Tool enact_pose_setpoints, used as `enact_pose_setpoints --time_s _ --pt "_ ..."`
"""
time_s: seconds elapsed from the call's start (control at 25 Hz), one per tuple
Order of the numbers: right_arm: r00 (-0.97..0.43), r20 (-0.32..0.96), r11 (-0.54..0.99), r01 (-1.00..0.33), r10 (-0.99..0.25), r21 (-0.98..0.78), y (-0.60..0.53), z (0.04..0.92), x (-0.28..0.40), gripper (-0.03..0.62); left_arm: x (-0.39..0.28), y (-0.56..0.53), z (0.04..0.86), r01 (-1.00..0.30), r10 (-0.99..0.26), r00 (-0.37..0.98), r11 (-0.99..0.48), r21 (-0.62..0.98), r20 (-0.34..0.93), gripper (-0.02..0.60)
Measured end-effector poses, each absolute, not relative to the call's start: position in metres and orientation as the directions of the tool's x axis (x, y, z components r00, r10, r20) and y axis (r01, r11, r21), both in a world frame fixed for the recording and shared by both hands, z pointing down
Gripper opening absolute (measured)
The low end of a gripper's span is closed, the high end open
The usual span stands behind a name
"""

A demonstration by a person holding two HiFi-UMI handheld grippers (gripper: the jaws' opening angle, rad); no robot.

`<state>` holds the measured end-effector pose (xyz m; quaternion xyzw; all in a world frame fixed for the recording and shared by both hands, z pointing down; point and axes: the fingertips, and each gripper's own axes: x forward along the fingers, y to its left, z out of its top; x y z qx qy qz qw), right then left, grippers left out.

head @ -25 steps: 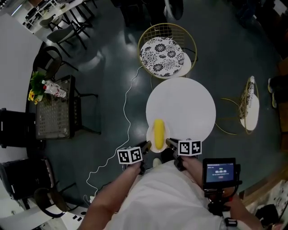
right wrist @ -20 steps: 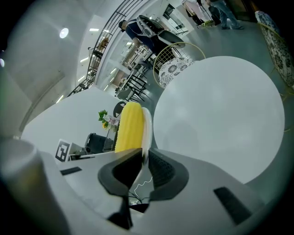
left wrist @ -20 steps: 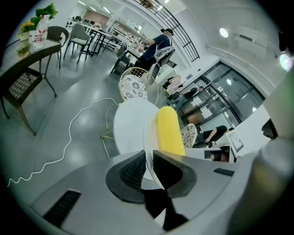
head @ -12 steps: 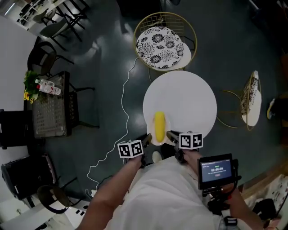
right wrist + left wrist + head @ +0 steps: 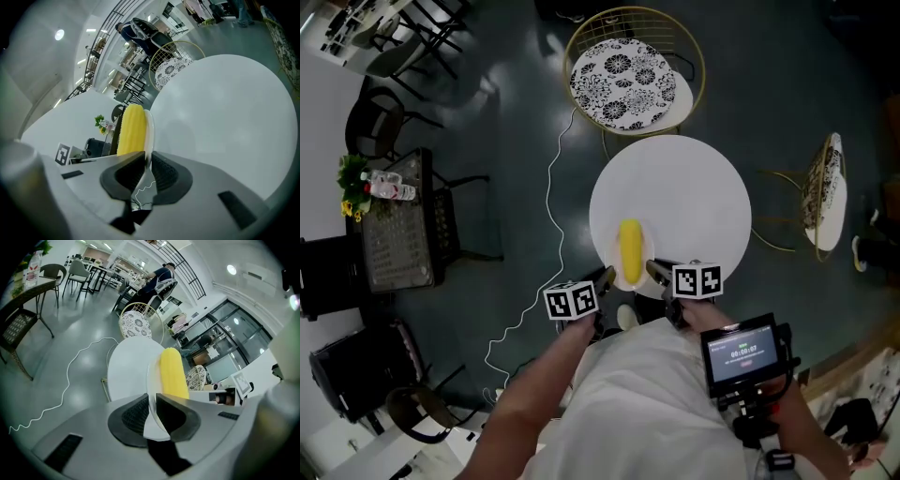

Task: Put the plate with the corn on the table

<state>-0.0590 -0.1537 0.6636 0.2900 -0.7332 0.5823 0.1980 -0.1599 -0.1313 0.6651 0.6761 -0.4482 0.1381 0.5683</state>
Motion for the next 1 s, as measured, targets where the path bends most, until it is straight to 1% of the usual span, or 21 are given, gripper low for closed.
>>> enact_pose_setpoints --time_s 0.56,1.0 --pt "-0.75 0.637 0.131 -0.659 -0.178 -0.74 -0.175 0.698 -0.045 0.051 -0.147 -0.153 0.697 -0.783 -0.413 0.546 0.057 0.619 0.729 0.057" --pt "-0.725 0.661 0.1 -0.685 -0.193 -0.722 -0.2 0.725 -0.036 0.051 -0.138 -0.183 0.72 -0.801 -0.385 0.545 0.025 0.598 0.745 0.057"
